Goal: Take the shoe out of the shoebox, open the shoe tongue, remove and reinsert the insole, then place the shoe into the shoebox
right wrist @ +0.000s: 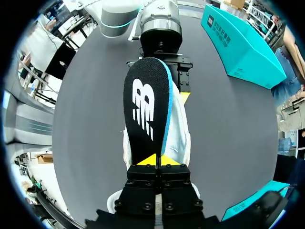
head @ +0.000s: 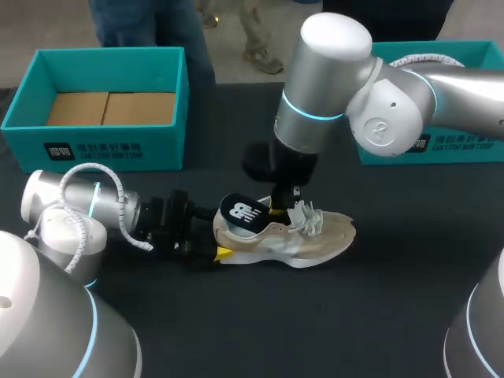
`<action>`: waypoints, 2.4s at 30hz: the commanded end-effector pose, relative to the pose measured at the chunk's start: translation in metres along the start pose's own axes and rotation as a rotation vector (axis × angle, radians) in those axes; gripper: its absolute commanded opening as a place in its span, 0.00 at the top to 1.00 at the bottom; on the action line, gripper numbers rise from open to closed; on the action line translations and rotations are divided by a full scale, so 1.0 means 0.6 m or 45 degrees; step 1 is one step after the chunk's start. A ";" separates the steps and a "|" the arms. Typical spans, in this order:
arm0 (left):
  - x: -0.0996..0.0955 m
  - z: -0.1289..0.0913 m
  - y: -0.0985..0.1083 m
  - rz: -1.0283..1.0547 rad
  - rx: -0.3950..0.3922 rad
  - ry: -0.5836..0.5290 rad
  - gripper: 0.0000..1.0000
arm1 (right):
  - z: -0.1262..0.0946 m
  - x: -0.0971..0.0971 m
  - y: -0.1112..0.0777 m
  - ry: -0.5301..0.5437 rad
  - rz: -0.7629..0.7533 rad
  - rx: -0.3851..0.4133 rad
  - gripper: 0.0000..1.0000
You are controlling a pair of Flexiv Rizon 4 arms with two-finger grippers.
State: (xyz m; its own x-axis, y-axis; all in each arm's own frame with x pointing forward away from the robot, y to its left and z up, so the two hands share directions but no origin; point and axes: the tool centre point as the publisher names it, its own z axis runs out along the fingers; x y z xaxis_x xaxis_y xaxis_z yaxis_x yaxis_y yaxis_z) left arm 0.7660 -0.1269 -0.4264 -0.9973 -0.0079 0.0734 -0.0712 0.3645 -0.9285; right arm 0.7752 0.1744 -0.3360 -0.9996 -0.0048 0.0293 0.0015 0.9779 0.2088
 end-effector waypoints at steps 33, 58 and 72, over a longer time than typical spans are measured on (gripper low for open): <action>0.000 0.001 0.005 0.000 -0.004 0.000 1.00 | 0.006 -0.025 0.068 0.251 -0.104 -0.198 0.80; 0.000 0.001 0.005 0.000 -0.004 0.000 1.00 | 0.031 -0.014 0.073 0.423 -0.180 -0.263 1.00; 0.000 0.001 0.005 0.000 -0.004 0.000 1.00 | -0.015 -0.022 0.084 0.377 -0.091 -0.465 1.00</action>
State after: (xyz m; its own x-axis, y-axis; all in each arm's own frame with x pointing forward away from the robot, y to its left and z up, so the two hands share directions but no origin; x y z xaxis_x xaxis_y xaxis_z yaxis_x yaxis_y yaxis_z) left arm 0.7660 -0.1268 -0.4263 -0.9973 -0.0077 0.0734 -0.0711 0.3644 -0.9285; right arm 0.7933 0.2288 -0.3212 -0.9387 -0.1932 0.2854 -0.0169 0.8530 0.5217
